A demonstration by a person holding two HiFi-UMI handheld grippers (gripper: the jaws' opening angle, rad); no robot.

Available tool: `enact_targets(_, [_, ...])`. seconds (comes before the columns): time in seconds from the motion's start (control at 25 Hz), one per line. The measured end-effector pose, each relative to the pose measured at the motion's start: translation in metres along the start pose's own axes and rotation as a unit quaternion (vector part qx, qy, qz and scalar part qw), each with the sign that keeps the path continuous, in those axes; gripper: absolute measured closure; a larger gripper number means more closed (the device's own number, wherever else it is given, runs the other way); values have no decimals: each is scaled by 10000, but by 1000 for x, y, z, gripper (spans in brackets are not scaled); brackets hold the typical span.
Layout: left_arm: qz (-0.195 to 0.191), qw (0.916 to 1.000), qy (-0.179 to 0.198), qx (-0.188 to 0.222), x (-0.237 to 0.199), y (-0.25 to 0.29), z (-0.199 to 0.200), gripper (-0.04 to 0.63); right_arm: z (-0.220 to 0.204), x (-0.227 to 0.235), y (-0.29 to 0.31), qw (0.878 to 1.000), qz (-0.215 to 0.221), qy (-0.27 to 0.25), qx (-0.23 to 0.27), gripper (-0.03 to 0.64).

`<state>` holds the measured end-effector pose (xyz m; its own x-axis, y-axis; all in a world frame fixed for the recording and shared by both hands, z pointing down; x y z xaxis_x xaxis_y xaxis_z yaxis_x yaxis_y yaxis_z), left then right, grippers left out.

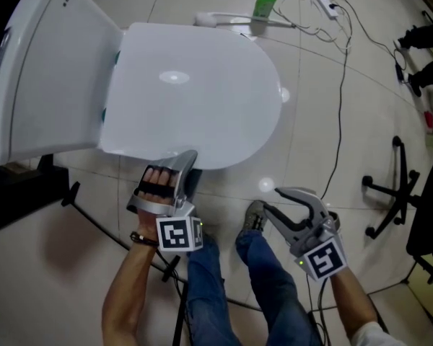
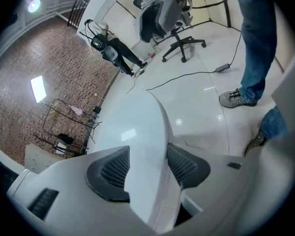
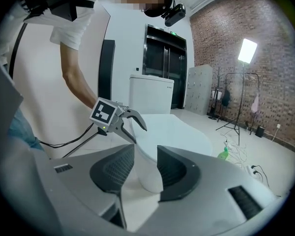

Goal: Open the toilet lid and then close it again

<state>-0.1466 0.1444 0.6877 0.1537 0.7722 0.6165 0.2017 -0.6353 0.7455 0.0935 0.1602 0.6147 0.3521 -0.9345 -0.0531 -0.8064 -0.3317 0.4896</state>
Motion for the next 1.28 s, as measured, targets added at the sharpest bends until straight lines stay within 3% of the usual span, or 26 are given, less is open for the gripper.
enact_targets(0.28, [662, 9975, -145, 207, -6, -25, 3, 354, -2, 23, -4, 9989, -405, 222, 10, 477])
enact_targets(0.36, [805, 9961, -252, 267, -10, -33, 3, 359, 1, 26, 0, 9960, -730, -435, -266, 477])
enact_targets(0.44, [876, 9953, -306, 290, -13, -37, 2, 360, 8, 27, 13, 9751, -1051, -1867, -572, 477])
enact_targets(0.48, [888, 9951, -306, 304, -13, -38, 1, 359, 10, 28, 22, 9550, -1158, -2633, -720, 473])
enact_targets(0.56, [885, 9951, -283, 339, -14, -38, 1, 360, 11, 34, 44, 9129, -1247, -3770, -943, 400])
enact_targets(0.76, [848, 9951, -270, 431, -16, -40, 2, 360, 3, 56, 71, 8604, -1177, -4851, -1026, 394])
enact_targets(0.8, [833, 9952, -263, 451, -17, -39, 3, 360, 1, 58, 72, 8503, -1158, -5035, -1002, 491])
enact_targets(0.88, [765, 9955, -245, 495, -16, -38, 3, 366, -3, 57, 71, 8378, -1089, -5265, -947, 526])
enact_targets(1.08, [710, 9946, -399, 646, -20, -51, 2, 529, 35, 57, 60, 8347, -1110, -5349, -686, 535])
enact_targets(1.28, [961, 9892, -960, 545, -53, -90, -3, 535, 126, 60, 50, 8101, -990, -5773, -254, 535])
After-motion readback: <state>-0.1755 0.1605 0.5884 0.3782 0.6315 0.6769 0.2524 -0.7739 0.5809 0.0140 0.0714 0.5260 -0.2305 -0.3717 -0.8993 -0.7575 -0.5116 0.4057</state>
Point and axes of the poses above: the fingertips, and each gripper's own axes: y forward along the fingers, x to its right, z out of its top, the point moved 10 cm from there along -y, backward along the fingers, and after that the axes turned 1 degree about -y, right-handed, at the moved point
